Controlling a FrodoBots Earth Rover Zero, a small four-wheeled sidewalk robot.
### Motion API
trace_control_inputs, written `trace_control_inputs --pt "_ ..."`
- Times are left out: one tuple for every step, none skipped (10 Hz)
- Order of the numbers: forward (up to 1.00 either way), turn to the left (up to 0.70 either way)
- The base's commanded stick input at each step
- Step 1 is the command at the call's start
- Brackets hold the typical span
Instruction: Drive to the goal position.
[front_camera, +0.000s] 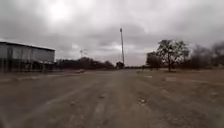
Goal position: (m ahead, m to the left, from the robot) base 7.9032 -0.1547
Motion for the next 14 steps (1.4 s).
trace_control_inputs --pt "0.7 -0.01" --pt "0.7 -0.01" --pt "0.7 -0.01" --pt "0.7 -0.01" --pt "0.7 -0.01" --pt "0.7 -0.01" --pt "0.7 -0.01" --pt "0.7 -0.01" --pt "0.7 -0.01" --pt "0.7 -0.01" --pt "0.7 -0.01" --pt "0.7 -0.01" --pt "0.7 -0.01" --pt "0.7 -0.01"
